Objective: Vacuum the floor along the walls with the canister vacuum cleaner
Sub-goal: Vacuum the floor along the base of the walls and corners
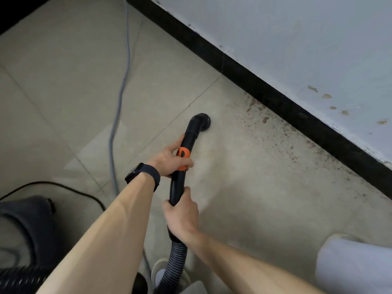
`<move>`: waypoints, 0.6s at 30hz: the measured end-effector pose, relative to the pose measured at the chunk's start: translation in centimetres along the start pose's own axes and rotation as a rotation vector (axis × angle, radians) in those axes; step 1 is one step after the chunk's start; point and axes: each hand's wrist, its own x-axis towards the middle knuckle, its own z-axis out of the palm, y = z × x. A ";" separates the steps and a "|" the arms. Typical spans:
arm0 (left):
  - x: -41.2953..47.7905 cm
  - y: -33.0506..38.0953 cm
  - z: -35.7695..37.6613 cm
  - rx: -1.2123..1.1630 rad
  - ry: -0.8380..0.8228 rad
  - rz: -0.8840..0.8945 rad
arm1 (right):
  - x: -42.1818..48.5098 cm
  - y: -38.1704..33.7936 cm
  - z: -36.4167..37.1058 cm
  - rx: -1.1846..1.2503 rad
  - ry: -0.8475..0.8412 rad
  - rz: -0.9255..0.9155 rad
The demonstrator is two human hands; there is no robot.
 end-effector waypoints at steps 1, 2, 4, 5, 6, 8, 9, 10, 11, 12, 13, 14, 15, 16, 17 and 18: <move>0.0 -0.3 -0.2 -0.011 -0.012 -0.009 | -0.2 0.1 0.2 0.005 -0.006 0.003; -0.3 -0.7 -0.3 -0.018 -0.027 -0.024 | -0.6 0.3 0.5 0.010 -0.015 0.010; -0.4 -0.6 -0.4 -0.018 -0.042 -0.036 | -0.8 0.4 0.5 0.030 -0.012 0.006; -0.4 -0.6 -0.5 -0.026 -0.048 -0.043 | -0.9 0.6 0.4 0.033 -0.010 0.005; -0.5 -0.5 -0.4 -0.033 -0.058 -0.048 | -1.0 0.7 0.3 0.035 -0.007 0.004; -0.6 -0.2 -0.4 -0.033 -0.075 -0.053 | -1.1 1.0 0.1 0.047 -0.005 0.000; -0.6 0.1 -0.3 -0.027 -0.084 -0.052 | -1.1 1.1 -0.1 0.054 0.002 -0.002; -0.6 0.2 -0.3 -0.020 -0.096 -0.052 | -1.1 1.4 -0.1 0.071 0.008 -0.002; -0.5 0.3 -0.3 -0.014 -0.106 -0.049 | -1.1 1.7 -0.2 0.099 0.016 -0.005; -0.4 0.5 -0.4 -0.010 -0.111 -0.044 | -1.1 1.9 -0.2 0.129 0.026 -0.009; -0.2 0.6 -0.5 -0.012 -0.109 -0.041 | -1.0 2.1 -0.3 0.152 0.035 -0.012; -0.1 0.7 -0.5 -0.017 -0.107 -0.039 | -1.0 2.3 -0.4 0.166 0.042 -0.016; 0.1 0.9 -0.4 -0.018 -0.107 -0.037 | -0.9 2.6 -0.5 0.171 0.052 -0.017; 0.2 1.2 -0.3 -0.017 -0.113 -0.036 | -0.8 2.8 -0.6 0.173 0.065 -0.019; 0.4 1.5 0.0 -0.011 -0.120 -0.034 | -0.7 2.9 -0.7 0.172 0.080 -0.019; 0.5 1.9 0.2 -0.003 -0.126 -0.031 | -0.5 3.0 -0.9 0.168 0.094 -0.017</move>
